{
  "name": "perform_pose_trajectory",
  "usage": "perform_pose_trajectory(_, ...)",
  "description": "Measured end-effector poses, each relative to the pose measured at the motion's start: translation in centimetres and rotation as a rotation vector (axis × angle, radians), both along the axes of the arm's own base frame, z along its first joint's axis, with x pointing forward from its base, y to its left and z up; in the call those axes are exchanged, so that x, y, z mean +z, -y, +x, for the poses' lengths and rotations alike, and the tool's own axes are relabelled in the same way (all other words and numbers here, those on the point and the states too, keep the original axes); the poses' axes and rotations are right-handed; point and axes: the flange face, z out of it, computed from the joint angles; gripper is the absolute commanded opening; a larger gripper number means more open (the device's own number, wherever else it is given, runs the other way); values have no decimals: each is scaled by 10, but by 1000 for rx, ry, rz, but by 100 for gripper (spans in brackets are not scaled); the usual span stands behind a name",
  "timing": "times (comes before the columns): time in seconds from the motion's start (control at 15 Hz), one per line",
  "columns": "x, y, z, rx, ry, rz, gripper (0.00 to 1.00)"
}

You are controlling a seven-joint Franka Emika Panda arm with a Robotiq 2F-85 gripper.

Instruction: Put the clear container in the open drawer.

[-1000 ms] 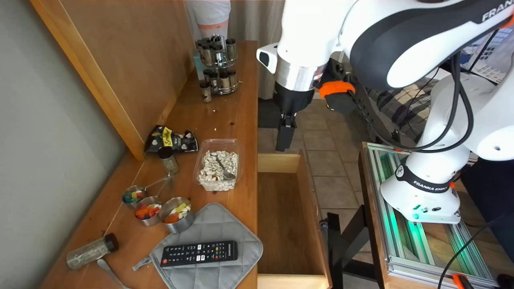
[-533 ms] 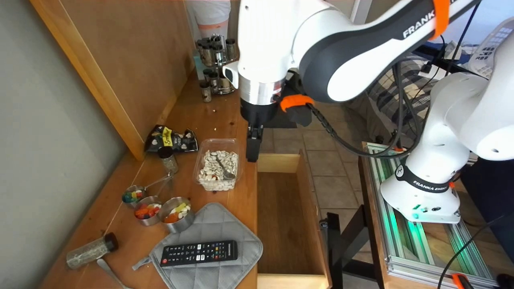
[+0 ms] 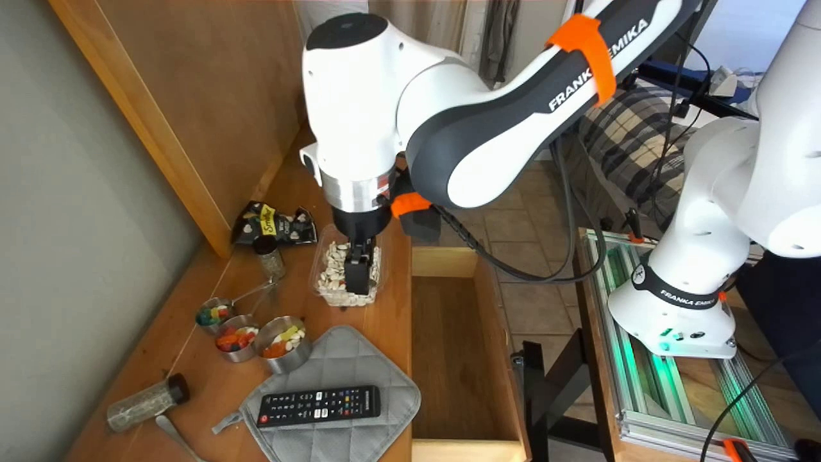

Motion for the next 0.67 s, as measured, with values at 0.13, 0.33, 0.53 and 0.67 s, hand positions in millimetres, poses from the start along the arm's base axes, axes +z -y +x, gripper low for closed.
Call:
perform_pose_trajectory(0.13, -9, -11, 7, 9, -1, -11, 100)
perform_pose_trajectory(0.33, -10, -11, 11, 8, 0, -10, 100)
perform_pose_trajectory(0.53, -8, -10, 13, 6, 4, -9, 100)
perform_pose_trajectory(0.67, -8, -11, 13, 6, 4, -9, 100)
